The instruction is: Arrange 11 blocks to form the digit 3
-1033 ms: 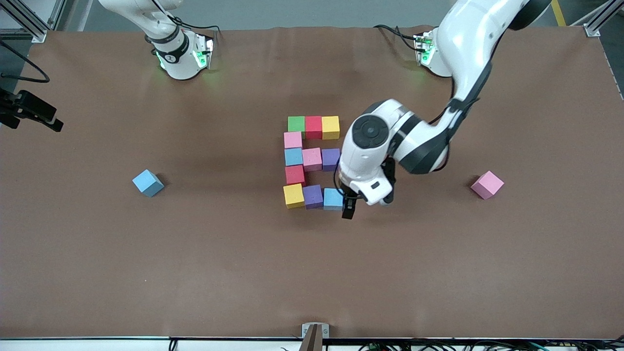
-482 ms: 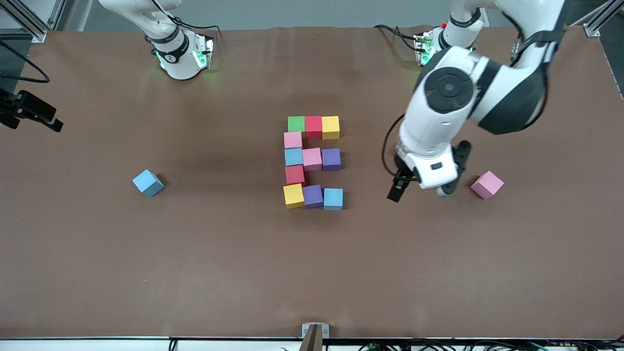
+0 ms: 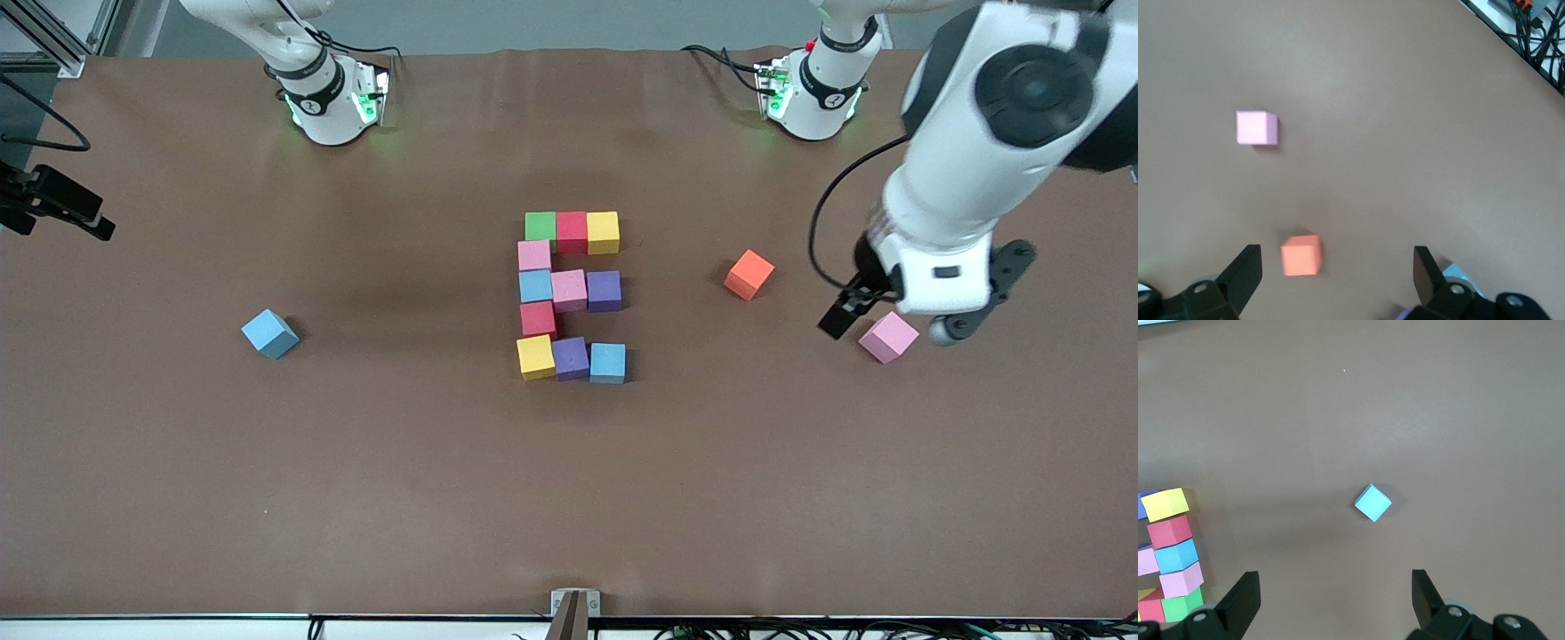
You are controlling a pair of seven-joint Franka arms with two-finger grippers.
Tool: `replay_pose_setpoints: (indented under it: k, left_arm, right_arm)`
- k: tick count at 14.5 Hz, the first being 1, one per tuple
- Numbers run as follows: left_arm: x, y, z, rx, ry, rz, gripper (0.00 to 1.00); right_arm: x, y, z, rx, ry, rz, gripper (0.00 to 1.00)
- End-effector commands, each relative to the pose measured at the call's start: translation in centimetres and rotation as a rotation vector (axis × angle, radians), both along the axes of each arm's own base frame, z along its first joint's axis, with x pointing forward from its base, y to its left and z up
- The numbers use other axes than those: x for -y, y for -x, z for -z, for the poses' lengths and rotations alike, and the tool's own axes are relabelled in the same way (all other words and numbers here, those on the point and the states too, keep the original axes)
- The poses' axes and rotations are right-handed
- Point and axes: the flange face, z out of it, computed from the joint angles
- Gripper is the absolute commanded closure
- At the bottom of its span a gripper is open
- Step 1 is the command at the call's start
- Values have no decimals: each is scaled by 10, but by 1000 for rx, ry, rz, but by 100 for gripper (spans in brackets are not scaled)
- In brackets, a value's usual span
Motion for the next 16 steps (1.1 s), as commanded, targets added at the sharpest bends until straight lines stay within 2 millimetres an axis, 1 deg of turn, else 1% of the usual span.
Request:
replay_pose_setpoints:
  k: [1, 2, 4, 5, 6, 7, 8, 9, 10, 11, 13, 14, 16]
  left_arm:
    - [-21, 26, -33, -19, -27, 104, 0]
    - [-41, 28, -43, -25, -36, 130, 0]
    - [-74, 42, -62, -64, -20, 240, 0]
    - [-101, 49, -72, -90, 22, 292, 0]
    - [-115, 52, -77, -101, 53, 340, 0]
    - [-125, 57, -83, -110, 61, 387, 0]
    - [-129, 63, -85, -118, 61, 435, 0]
    - [-141, 69, -83, -125, 62, 488, 0]
    - [-160, 73, -83, -126, 65, 526, 0]
    - [-165, 73, -80, -133, 78, 574, 0]
    - [-166, 74, -77, -135, 103, 592, 0]
    - [-159, 74, -75, -139, 103, 605, 0]
    - [-147, 82, -67, -163, 105, 628, 0]
  right_arm:
    - [0, -1, -3, 1, 11, 8, 0]
    - [0, -1, -3, 1, 11, 8, 0]
    - [0, -1, -2, 0, 10, 8, 0]
    - [1, -1, -2, 0, 10, 9, 0]
    - [0, -1, -2, 0, 10, 9, 0]
    - [-1, -1, -2, 0, 10, 8, 0]
    - [0, -1, -3, 1, 11, 9, 0]
    - [-1, -1, -3, 1, 10, 8, 0]
    - [-1, -1, -3, 1, 10, 8, 0]
    - [-2, -1, -3, 1, 8, 7, 0]
    - [-2, -1, -2, 0, 8, 6, 0]
    - [-3, -1, -2, 0, 8, 6, 0]
    - [-4, -1, -2, 0, 8, 4, 0]
